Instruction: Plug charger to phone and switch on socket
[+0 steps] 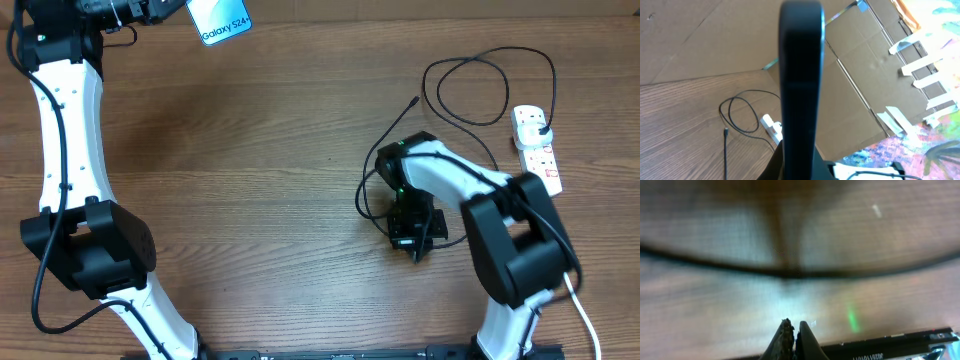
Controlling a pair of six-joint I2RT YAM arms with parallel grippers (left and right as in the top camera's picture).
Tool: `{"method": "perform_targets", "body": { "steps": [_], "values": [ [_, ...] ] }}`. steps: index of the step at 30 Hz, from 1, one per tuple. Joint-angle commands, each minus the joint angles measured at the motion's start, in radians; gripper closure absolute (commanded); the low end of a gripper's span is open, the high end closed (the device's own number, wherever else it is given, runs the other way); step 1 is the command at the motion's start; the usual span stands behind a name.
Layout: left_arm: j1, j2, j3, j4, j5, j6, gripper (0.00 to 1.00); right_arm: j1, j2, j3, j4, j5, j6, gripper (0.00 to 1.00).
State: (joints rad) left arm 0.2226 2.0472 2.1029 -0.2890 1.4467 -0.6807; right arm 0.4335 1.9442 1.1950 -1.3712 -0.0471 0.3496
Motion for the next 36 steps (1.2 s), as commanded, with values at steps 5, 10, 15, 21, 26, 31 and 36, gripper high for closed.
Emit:
{"method": "perform_targets", "body": {
  "steps": [5, 10, 15, 21, 26, 31, 36],
  "values": [
    [0.002, -0.012, 0.018, 0.004, 0.014, 0.030, 0.96, 0.002, -0.158, 0.168, 0.065, -0.022, 0.042, 0.00],
    [0.002, -0.012, 0.018, -0.012, 0.023, 0.030, 0.96, -0.015, -0.144, 0.351, 0.233, -0.046, 0.074, 0.00],
    [0.000, -0.012, 0.018, -0.021, 0.024, 0.031, 0.96, -0.059, 0.017, 0.628, 0.187, -0.070, 0.072, 0.00],
    [0.000, -0.012, 0.018, -0.022, 0.038, 0.030, 0.96, -0.103, 0.251, 0.812, 0.120, -0.047, 0.205, 0.14],
    [-0.001, -0.012, 0.018, -0.022, 0.039, 0.030, 0.96, -0.115, 0.344, 0.807, 0.124, -0.003, 0.336, 0.32],
    [-0.001, -0.012, 0.018, -0.022, 0.039, 0.030, 0.96, -0.113, 0.399, 0.807, 0.147, 0.003, 0.388, 0.50],
    [0.000, -0.012, 0.018, -0.022, 0.039, 0.030, 0.96, -0.113, 0.455, 0.807, 0.154, -0.007, 0.404, 0.60]
  ]
}}
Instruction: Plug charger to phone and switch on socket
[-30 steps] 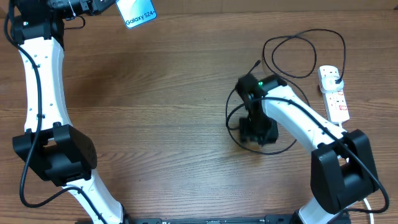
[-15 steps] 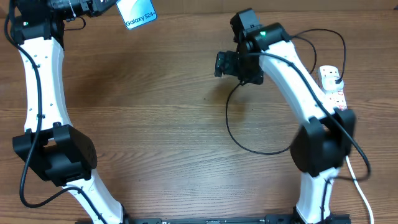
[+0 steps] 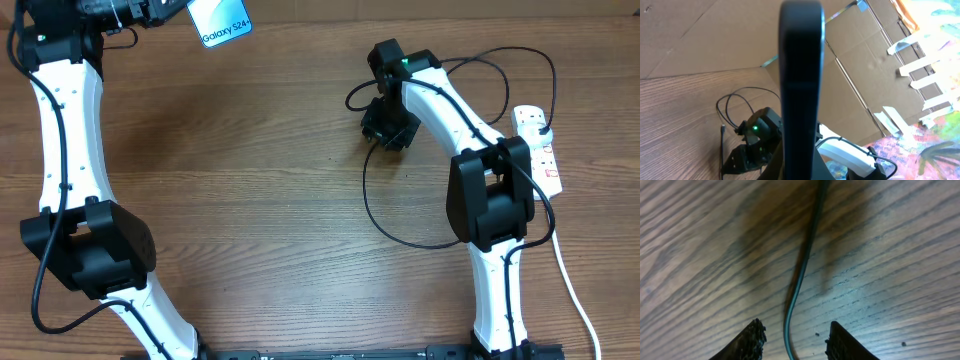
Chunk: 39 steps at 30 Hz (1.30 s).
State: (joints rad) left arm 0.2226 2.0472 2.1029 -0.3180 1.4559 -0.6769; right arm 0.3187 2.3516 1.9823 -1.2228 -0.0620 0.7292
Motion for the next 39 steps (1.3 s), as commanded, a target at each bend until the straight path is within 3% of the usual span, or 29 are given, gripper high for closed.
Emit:
{"method": "perform_targets", "body": {
  "steps": [1, 6, 8, 9, 13, 16, 19, 21, 28, 34, 36, 37, 38, 39],
  "values": [
    [0.000, -0.012, 0.018, 0.007, 0.030, 0.026, 0.96, 0.002, 0.048, 0.019, 0.005, 0.004, 0.024, 0.60],
    [0.000, -0.012, 0.018, 0.007, 0.030, 0.026, 0.96, 0.015, 0.050, -0.003, 0.024, 0.000, 0.022, 0.62],
    [0.000, -0.012, 0.018, 0.006, 0.031, 0.026, 0.96, 0.019, 0.050, -0.034, 0.047, -0.004, 0.022, 0.72],
    [0.000, -0.012, 0.018, 0.005, 0.031, 0.026, 0.96, 0.019, 0.050, -0.057, 0.051, -0.014, 0.022, 0.84],
    [0.000, -0.012, 0.018, 0.005, 0.030, 0.026, 0.96, 0.032, 0.050, -0.087, 0.056, -0.103, -0.097, 0.96],
    [0.000, -0.012, 0.018, 0.005, 0.031, 0.026, 0.96, 0.060, 0.050, -0.087, 0.015, -0.128, -0.202, 0.96],
    [0.000, -0.012, 0.018, 0.005, 0.030, 0.026, 0.96, 0.141, 0.050, -0.090, -0.152, -0.127, -0.405, 0.96],
    [0.000, -0.012, 0.018, 0.005, 0.029, 0.026, 0.96, 0.195, 0.050, -0.125, -0.218, -0.128, -0.447, 0.96],
    [0.005, -0.012, 0.018, 0.008, 0.030, 0.026, 0.96, 0.358, 0.024, -0.372, -0.167, -0.176, -0.448, 0.96],
    [0.008, -0.012, 0.018, 0.008, 0.027, 0.027, 0.96, 0.407, -0.036, -0.424, -0.211, -0.171, -0.419, 0.95],
    [0.007, -0.012, 0.018, 0.008, 0.020, 0.027, 0.96, 0.397, -0.084, -0.423, -0.219, -0.146, -0.393, 0.77],
    [0.007, -0.012, 0.018, 0.008, 0.014, 0.027, 0.96, 0.387, -0.107, -0.423, -0.220, -0.126, -0.377, 0.53],
    [0.007, -0.012, 0.018, 0.008, 0.011, 0.026, 0.96, 0.382, -0.121, -0.423, -0.220, -0.122, -0.377, 0.37],
    [0.007, -0.012, 0.018, 0.008, 0.011, 0.026, 0.96, 0.372, -0.145, -0.423, -0.222, -0.118, -0.378, 0.03]
  ]
}}
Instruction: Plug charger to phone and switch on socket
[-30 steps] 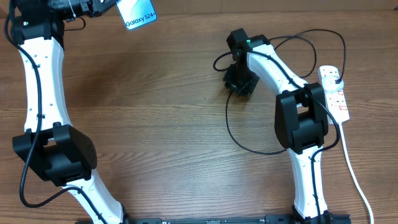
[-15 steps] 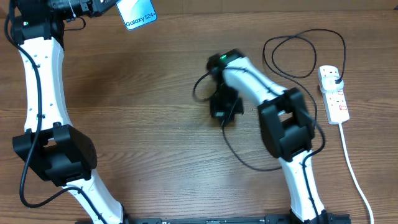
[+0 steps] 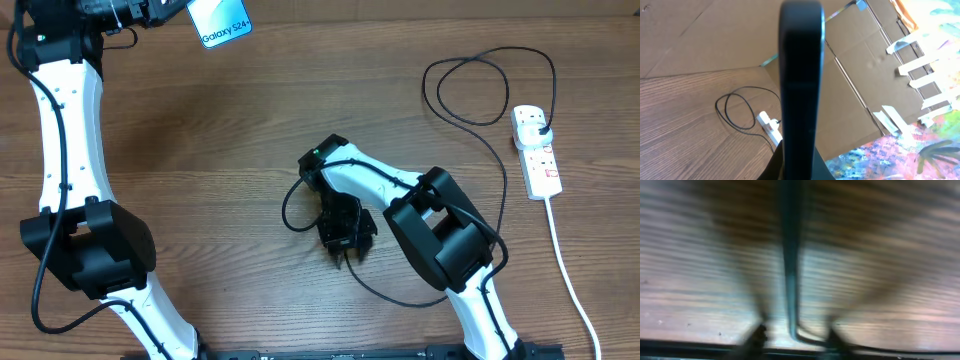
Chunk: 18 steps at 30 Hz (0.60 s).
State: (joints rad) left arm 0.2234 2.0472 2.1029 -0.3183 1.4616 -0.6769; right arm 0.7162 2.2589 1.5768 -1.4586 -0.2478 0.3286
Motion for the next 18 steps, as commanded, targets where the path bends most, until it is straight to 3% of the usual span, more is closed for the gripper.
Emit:
{"method": "perform_targets", "body": {
  "steps": [1, 8, 12, 18],
  "values": [
    [0.006, -0.012, 0.018, 0.008, 0.005, 0.027, 0.96, -0.039, -0.082, -0.014, 0.012, 0.068, 0.023, 0.00],
    [0.006, -0.012, 0.018, 0.009, 0.005, 0.027, 0.96, -0.146, -0.161, 0.106, 0.125, 0.069, 0.023, 0.01],
    [0.006, -0.012, 0.018, 0.008, 0.006, 0.026, 0.96, -0.162, -0.159, 0.100, 0.320, 0.071, 0.042, 0.27],
    [0.006, -0.012, 0.018, 0.005, 0.009, 0.026, 0.96, -0.162, -0.154, 0.040, 0.422, 0.074, 0.091, 0.53]
  ]
}}
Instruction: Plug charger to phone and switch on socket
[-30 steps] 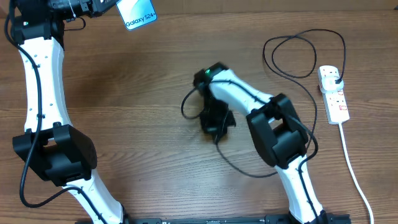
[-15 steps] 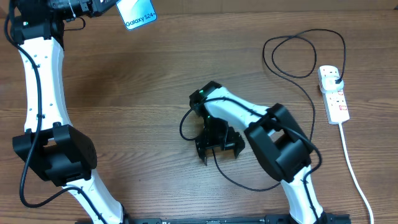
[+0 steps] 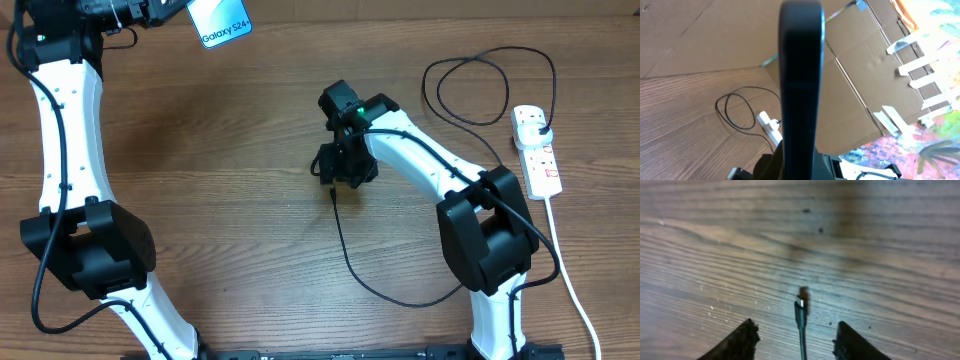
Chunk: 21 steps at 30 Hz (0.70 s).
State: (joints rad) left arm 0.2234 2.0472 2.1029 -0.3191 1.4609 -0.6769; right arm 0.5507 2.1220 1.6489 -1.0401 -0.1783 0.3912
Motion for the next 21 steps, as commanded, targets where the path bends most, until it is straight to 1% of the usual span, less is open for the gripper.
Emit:
{"method": "perform_targets", "body": {
  "steps": [1, 4, 6, 12, 14, 16, 21],
  "values": [
    [0.006, -0.012, 0.018, 0.006, 0.010, 0.026, 0.96, 0.003, -0.018, -0.048, 0.004, 0.004, 0.028, 0.57],
    [0.005, -0.012, 0.018, 0.006, 0.009, 0.026, 0.96, 0.007, -0.018, -0.087, 0.011, -0.005, 0.028, 0.64],
    [0.006, -0.012, 0.018, 0.006, 0.006, 0.026, 0.96, 0.020, -0.018, -0.123, 0.036, -0.019, 0.028, 0.64],
    [0.006, -0.012, 0.018, 0.005, 0.007, 0.026, 0.96, 0.050, -0.018, -0.157, 0.093, -0.019, 0.028, 0.65],
    [0.006, -0.012, 0.018, 0.005, 0.007, 0.026, 0.96, 0.055, -0.018, -0.157, 0.094, 0.019, 0.046, 0.66],
    [0.006, -0.012, 0.018, 0.005, 0.010, 0.026, 0.96, 0.055, -0.016, -0.158, 0.085, 0.070, 0.066, 0.69],
    [0.006, -0.012, 0.018, 0.005, 0.014, 0.026, 0.96, 0.061, -0.016, -0.158, 0.078, 0.067, 0.065, 0.69]
  ]
}}
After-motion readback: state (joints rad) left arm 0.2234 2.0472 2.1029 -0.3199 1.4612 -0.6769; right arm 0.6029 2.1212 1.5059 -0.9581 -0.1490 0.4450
